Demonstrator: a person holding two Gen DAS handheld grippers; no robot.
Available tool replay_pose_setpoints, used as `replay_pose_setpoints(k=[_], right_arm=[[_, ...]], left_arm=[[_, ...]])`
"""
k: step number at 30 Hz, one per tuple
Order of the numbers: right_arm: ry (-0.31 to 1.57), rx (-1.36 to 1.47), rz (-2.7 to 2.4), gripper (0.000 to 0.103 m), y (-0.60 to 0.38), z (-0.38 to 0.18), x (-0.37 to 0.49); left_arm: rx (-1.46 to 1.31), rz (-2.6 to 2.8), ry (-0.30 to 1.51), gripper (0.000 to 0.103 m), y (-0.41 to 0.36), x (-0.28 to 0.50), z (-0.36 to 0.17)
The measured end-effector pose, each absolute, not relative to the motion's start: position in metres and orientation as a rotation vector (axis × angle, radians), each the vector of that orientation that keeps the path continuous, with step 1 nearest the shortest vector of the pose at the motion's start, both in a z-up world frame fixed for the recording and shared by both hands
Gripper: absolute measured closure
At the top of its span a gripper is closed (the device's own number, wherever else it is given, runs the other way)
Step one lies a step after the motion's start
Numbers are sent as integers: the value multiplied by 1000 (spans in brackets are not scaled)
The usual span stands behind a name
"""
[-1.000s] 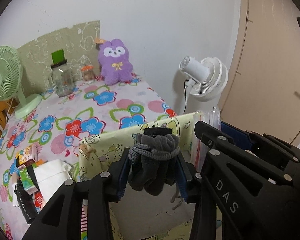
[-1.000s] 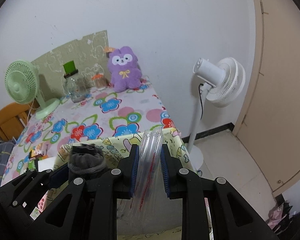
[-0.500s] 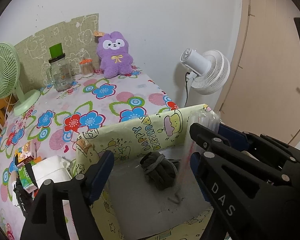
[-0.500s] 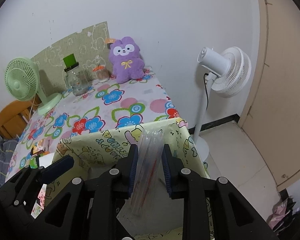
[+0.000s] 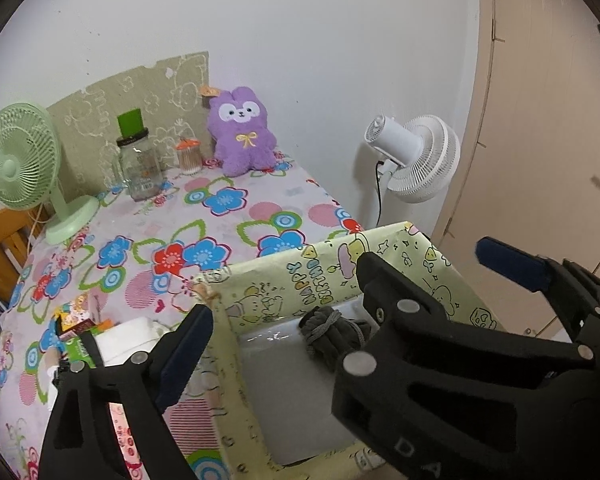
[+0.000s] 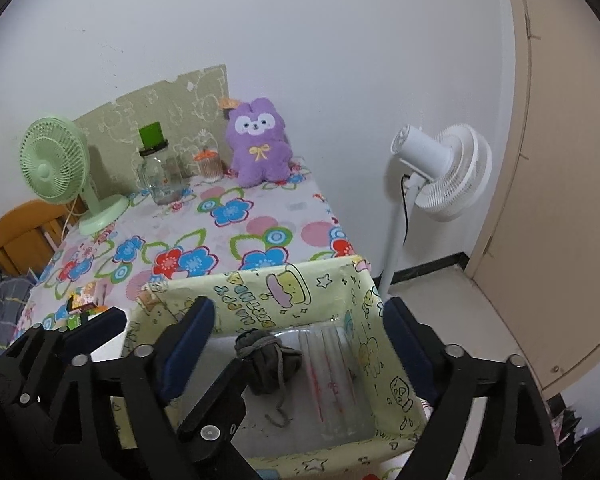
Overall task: Organize soft objects
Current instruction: 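Open the left tool over the box while the right tool releases the plastic sleeve inside, then withdraw both tools from the box back over the table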
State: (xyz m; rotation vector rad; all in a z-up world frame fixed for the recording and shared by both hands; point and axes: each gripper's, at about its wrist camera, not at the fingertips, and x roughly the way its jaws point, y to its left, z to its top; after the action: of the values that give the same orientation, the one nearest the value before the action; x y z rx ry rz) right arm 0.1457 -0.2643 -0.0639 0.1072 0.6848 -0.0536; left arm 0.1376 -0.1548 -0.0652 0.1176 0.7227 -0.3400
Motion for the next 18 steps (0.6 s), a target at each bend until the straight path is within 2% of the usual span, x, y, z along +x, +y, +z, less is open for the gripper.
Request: replay_pose_setpoints(k=[4, 8, 18], right_arm=[[657, 101, -56, 6, -258, -55, 137], [625, 96, -65, 2, -251, -45, 126], [578, 76, -62, 0, -232, -28, 104]], left_arm=[[113, -309, 699, 0, -146, 131, -57], [116, -303, 671, 0, -139, 121, -49], [108, -310, 637, 0, -118, 102, -37]])
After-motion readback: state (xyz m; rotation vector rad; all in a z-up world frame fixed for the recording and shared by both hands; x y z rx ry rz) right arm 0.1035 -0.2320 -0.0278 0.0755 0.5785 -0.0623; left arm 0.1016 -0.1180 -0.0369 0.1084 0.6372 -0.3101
